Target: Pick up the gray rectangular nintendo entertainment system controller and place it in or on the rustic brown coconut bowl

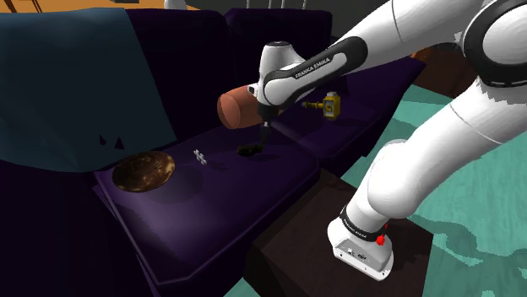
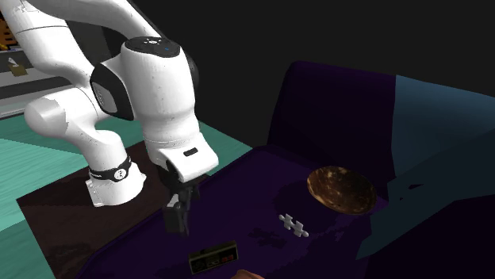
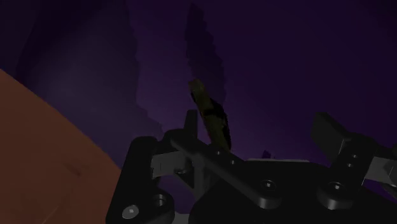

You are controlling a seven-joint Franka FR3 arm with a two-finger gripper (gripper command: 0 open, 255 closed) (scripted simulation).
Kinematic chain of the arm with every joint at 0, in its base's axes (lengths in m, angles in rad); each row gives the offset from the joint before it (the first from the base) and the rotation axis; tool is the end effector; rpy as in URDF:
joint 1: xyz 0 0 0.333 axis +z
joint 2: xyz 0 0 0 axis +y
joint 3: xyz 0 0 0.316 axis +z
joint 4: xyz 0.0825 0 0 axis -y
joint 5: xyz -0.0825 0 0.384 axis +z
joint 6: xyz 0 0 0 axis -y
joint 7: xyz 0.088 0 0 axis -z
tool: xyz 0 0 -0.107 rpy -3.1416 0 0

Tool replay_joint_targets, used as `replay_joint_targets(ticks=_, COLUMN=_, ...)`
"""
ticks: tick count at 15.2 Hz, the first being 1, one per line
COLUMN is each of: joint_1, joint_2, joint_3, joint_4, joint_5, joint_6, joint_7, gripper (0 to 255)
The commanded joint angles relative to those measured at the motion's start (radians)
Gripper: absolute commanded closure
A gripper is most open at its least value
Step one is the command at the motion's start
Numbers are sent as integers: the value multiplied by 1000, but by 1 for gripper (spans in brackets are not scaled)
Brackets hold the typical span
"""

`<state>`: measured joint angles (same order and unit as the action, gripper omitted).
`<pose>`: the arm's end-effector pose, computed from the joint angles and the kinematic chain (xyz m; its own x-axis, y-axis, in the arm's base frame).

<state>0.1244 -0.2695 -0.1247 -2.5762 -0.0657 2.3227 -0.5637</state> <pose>0.4252 -0.0002 0.3565 0.8184 0.5747 0.0039 0.5745 -0.8183 0.0208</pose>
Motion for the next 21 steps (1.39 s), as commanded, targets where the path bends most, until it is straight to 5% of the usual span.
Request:
replay_joint_targets(ticks=1, joint_1=12, joint_2=82, joint_3=-16, joint_4=13, joint_5=5, joint_6=89, joint_7=-82, gripper=0)
replay_joint_targets(ticks=6, joint_1=42, joint_2=282, joint_3=-25, joint_4=78, joint_5=56, joint_6=263, joint_7=-275, gripper=0)
replay_joint_targets(ticks=9, joint_1=40, joint_2=322, joint_3=-21, joint_4=75, joint_5=66, joint_6=305, joint_7=-283, gripper=0)
replay_joint_targets(ticks=21, joint_1=38, joint_2=386, joint_3=-17, joint_4=76, joint_5=86, joint_6=367, joint_7=-297, gripper=0)
